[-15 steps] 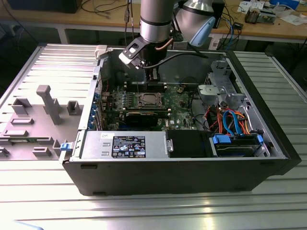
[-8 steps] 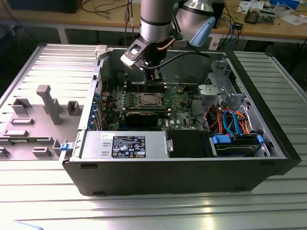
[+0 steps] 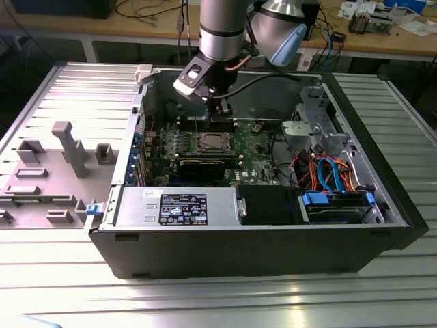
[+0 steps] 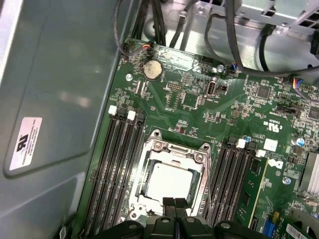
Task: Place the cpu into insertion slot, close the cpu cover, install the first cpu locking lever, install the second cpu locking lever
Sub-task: 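Install the first cpu locking lever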
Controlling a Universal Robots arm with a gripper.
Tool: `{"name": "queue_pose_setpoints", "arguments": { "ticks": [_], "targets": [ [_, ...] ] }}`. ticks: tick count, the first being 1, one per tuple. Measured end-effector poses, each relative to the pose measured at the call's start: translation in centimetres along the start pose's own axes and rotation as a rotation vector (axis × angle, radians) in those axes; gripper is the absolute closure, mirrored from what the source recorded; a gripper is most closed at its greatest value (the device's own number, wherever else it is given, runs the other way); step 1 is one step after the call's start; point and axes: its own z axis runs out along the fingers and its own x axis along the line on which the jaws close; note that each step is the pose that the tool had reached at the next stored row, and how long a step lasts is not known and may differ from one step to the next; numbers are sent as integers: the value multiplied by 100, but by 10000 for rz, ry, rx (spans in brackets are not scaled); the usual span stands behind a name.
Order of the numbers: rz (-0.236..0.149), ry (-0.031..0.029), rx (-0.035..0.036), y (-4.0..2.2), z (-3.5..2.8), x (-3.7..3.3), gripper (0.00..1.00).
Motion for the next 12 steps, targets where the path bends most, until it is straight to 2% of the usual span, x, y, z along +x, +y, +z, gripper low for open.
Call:
{"name": "queue_pose_setpoints", "arguments": {
  "ticks": [1,3,8,12],
  "targets": [
    [-390,-3,8,0,0,0,89],
    [-803,-7,18,0,0,0,89],
    [-903,-9,18,-32,0,10,89],
    [-1355,-14,29,-33,0,10,89]
  ]
}}
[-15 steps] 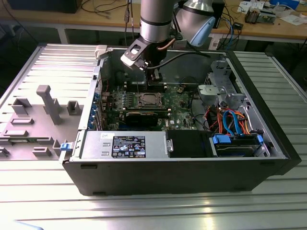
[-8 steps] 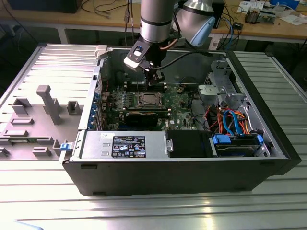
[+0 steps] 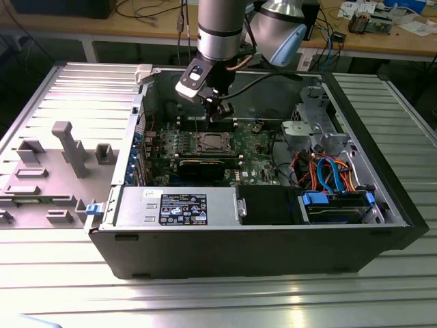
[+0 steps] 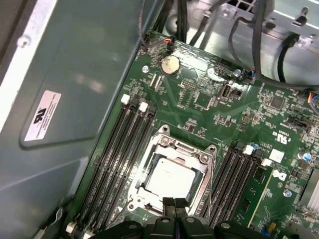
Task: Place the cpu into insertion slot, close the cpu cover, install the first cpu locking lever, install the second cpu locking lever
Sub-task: 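Install the first cpu locking lever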
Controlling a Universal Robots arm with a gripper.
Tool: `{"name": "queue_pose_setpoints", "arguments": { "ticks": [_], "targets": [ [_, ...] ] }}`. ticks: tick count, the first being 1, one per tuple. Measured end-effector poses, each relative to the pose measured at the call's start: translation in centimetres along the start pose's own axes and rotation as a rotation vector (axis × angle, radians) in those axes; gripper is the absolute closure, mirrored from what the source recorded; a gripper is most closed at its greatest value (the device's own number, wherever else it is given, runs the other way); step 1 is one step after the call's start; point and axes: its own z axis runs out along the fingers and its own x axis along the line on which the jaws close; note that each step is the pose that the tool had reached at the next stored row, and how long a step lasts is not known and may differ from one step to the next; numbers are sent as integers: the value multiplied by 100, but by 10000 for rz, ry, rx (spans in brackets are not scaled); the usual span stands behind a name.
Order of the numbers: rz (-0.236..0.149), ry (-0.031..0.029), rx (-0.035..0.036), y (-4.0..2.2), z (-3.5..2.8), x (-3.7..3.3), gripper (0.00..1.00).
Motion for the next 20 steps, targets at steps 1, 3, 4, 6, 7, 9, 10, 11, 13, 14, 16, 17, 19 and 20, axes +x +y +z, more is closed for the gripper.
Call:
{"name": "queue_pose_setpoints", "arguments": {
  "ticks": [1,3,4,6,7,9,10,11,13,14,16,17,19,20],
  "targets": [
    [-155,-1,3,0,0,0,89],
    [-573,-4,11,1,-11,1,89],
    [-637,-5,14,0,-45,1,89],
    [-667,-4,13,0,-54,2,89],
    [-674,-5,13,0,-55,2,89],
    [-741,-6,16,0,-55,1,89],
    [-953,-9,21,-1,-56,1,89],
    [-1174,-11,26,0,-56,1,89],
    [-1461,-13,32,0,-55,1,89],
    [-1584,-14,35,-1,-55,1,89],
    [-1906,-17,41,0,-55,1,89],
    [-1977,-18,44,-1,-55,1,89],
    [-1984,-17,43,-8,-55,6,89],
    [-1985,-18,40,-15,-54,9,89]
  ]
}}
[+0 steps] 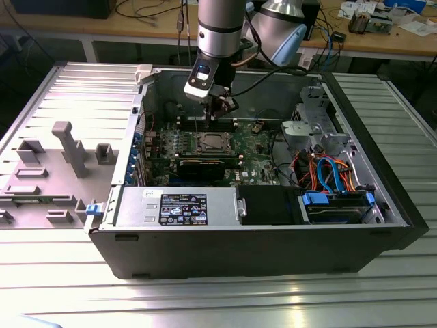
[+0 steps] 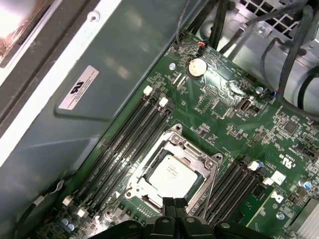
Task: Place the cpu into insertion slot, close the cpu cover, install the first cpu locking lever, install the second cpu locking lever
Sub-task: 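Install the first cpu locking lever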
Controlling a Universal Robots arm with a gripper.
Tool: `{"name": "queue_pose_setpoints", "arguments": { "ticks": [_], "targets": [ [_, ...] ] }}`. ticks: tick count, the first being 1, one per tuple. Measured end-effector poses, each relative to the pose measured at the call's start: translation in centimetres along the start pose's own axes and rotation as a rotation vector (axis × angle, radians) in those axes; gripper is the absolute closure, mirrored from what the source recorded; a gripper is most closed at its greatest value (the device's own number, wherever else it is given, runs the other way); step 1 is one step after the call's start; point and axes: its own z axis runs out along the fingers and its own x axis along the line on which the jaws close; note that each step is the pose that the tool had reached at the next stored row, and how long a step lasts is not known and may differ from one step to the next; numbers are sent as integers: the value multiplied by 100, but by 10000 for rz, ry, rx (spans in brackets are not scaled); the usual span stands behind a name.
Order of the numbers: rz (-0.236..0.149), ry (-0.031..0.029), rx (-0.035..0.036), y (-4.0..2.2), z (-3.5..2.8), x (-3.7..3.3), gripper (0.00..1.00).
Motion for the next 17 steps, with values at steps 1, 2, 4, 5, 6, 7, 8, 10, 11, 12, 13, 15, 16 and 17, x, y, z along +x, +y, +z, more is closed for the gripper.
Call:
{"name": "queue_pose_setpoints", "arguments": {
  "ticks": [1,2,4,5,6,7,8,10,11,12,13,15,16,17],
  "targets": [
    [-1,-2,0,-14,-1,10,89],
    [-1,-3,-2,-17,0,13,89],
    [-9,-3,-2,-19,0,13,89],
    [-44,-3,0,-19,0,13,89],
    [-103,-3,0,-19,0,13,89],
    [-164,-4,3,-19,-1,13,89],
    [-399,-6,8,-20,0,13,89],
    [-905,-11,18,-20,0,13,89],
    [-1292,-14,26,-19,0,13,89],
    [-1444,-16,30,-19,-4,14,89],
    [-1499,-16,30,-19,-18,14,89],
    [-1628,-19,31,-23,-74,17,89],
    [-1695,-25,24,-24,-82,18,89],
    [-1791,-27,22,-23,-82,18,89]
  ]
}}
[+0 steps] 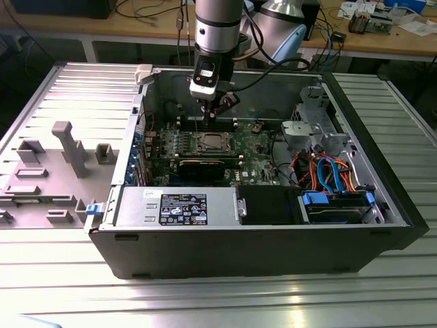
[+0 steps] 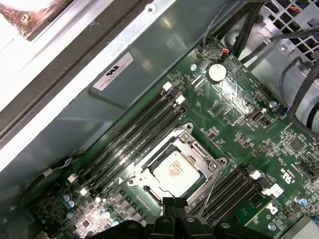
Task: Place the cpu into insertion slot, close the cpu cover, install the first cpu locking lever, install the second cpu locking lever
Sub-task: 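Install the first cpu locking lever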
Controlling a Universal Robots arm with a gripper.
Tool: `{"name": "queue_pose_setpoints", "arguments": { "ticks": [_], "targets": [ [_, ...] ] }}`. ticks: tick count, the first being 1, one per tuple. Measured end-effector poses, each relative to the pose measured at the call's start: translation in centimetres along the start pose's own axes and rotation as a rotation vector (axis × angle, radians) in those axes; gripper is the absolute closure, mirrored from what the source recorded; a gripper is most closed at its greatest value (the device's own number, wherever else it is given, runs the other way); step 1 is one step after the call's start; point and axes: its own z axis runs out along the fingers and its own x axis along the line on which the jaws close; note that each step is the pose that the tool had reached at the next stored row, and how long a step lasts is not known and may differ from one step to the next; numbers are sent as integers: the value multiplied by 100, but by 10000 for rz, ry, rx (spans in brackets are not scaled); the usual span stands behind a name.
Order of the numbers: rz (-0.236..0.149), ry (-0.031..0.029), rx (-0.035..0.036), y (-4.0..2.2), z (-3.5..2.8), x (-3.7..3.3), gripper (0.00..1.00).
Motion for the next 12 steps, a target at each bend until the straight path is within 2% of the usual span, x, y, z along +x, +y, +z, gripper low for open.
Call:
{"name": "queue_pose_setpoints", "arguments": {
  "ticks": [5,12],
  "targets": [
    [-786,-7,20,-1,-1,0,89],
    [-865,-7,21,-1,-1,0,89]
  ]
}}
